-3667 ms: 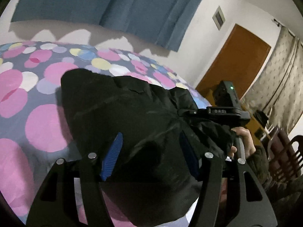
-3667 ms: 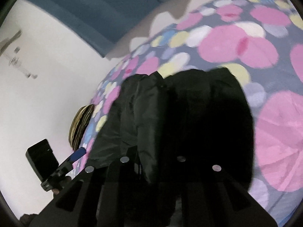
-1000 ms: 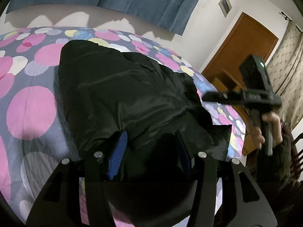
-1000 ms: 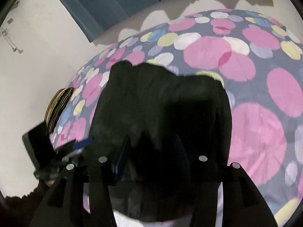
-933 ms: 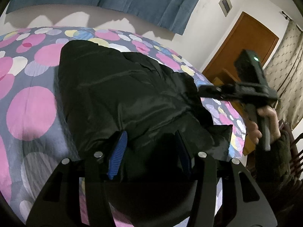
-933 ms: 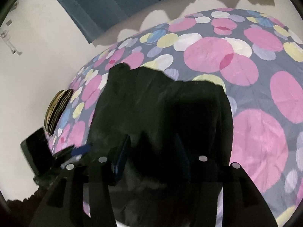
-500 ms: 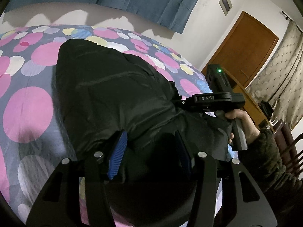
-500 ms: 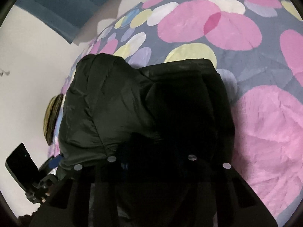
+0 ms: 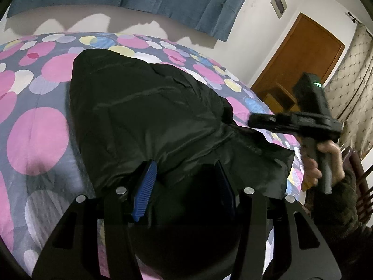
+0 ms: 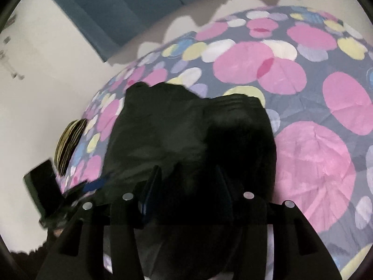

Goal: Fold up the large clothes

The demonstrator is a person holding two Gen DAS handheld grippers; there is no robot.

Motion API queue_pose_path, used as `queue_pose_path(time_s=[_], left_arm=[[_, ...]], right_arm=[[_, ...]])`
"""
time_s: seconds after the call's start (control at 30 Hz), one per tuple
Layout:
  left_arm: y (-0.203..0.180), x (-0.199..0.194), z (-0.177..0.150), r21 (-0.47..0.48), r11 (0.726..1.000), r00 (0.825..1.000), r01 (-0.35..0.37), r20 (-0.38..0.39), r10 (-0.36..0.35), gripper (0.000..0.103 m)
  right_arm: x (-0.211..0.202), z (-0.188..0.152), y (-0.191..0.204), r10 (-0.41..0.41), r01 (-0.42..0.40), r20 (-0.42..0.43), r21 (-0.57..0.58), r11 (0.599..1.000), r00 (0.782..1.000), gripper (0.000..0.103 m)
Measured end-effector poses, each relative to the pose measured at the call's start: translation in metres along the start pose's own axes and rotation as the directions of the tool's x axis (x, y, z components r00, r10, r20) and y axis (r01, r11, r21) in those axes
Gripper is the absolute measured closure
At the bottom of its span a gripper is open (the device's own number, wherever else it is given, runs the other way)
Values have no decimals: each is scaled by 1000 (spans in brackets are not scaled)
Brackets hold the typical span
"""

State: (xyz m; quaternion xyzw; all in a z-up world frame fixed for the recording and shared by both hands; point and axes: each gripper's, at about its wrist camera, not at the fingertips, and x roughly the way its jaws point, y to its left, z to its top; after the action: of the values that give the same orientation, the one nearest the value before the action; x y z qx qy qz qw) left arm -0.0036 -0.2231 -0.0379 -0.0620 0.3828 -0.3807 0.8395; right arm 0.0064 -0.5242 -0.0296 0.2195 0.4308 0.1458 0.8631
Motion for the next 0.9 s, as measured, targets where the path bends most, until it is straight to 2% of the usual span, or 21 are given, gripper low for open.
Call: queue_pose_path(time_s=[0.07, 0.17, 0.23, 0.4, 0.67, 0.73, 0.83, 0.9], left_arm=[[0, 1, -1, 1, 1000, 1000, -2, 2, 2, 53], [-1, 2, -1, 3, 1000, 1000, -4, 2, 4, 53], [-1, 2, 0, 3, 1000, 1000, -3, 0, 3, 53], [-1, 5, 1, 6, 1000, 1000, -3, -2, 3, 53], [0, -6, 3, -9, 1000, 1000, 2, 23, -2, 51], [7, -19, 3, -54, 998, 998, 26, 61, -23, 39], [28, -43, 2, -134, 990, 985, 35, 171, -11, 21], [49, -47, 0, -209, 977, 982, 51, 188, -11, 20]], right_arm=[[-4, -10, 6, -20, 20, -23, -30, 999, 1000, 55], [3, -23, 2, -122, 119, -76, -37, 992, 990, 55], [13, -29, -8, -167, 165, -110, -23, 986, 980, 45], [44, -42, -29, -119, 126, -164, 30, 992, 979, 38], [38, -49, -28, -99, 105, -115, 47, 993, 988, 33], [28, -48, -25, -94, 98, -105, 43, 994, 990, 31], [8, -39, -22, -68, 71, -60, 49, 996, 996, 20], [-2, -35, -27, -37, 38, -10, 73, 997, 999, 17]])
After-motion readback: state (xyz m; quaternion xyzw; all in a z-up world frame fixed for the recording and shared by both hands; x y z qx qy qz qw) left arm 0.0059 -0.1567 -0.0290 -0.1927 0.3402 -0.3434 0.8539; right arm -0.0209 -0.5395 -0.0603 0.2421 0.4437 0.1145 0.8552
